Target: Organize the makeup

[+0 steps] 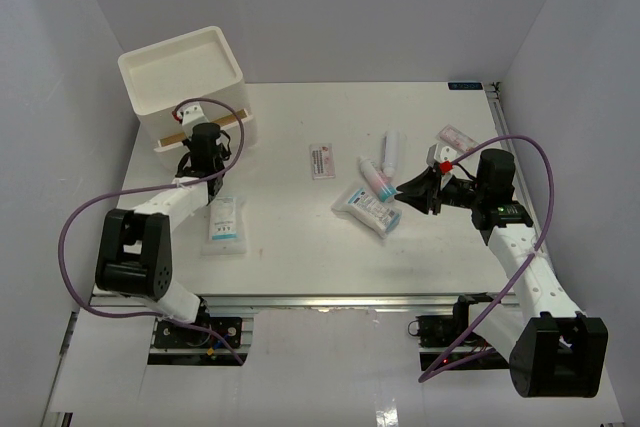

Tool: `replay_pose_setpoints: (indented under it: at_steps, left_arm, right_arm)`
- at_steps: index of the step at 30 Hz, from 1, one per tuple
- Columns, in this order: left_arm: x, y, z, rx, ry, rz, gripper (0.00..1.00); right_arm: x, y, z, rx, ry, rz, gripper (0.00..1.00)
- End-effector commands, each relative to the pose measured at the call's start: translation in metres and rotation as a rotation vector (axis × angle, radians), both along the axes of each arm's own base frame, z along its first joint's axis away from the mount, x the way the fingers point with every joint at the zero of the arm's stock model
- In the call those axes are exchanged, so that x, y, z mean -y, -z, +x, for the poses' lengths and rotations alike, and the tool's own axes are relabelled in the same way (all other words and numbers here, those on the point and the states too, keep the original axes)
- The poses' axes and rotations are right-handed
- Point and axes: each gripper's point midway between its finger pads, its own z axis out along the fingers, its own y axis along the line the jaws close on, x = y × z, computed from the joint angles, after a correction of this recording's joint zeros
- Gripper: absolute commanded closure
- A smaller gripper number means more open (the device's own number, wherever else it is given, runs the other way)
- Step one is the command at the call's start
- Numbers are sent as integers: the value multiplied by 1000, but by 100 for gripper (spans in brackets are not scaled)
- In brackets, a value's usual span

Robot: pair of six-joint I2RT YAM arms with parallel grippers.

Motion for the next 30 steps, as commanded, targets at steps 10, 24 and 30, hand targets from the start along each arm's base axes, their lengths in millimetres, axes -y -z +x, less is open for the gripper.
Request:
replay_pose_setpoints:
  at_steps: [10, 24, 30]
  left_arm:
    - [48, -8, -68, 6, 141, -248, 92]
    - [69, -53, -87, 63, 340, -214, 2]
    - [106, -51, -110, -20, 624, -187, 2]
  right_arm:
    - [-1, -10, -1, 26, -19, 15, 68]
    - [1, -9, 1, 25, -6, 9, 67]
    - [2, -9, 2, 28, -2, 7, 66]
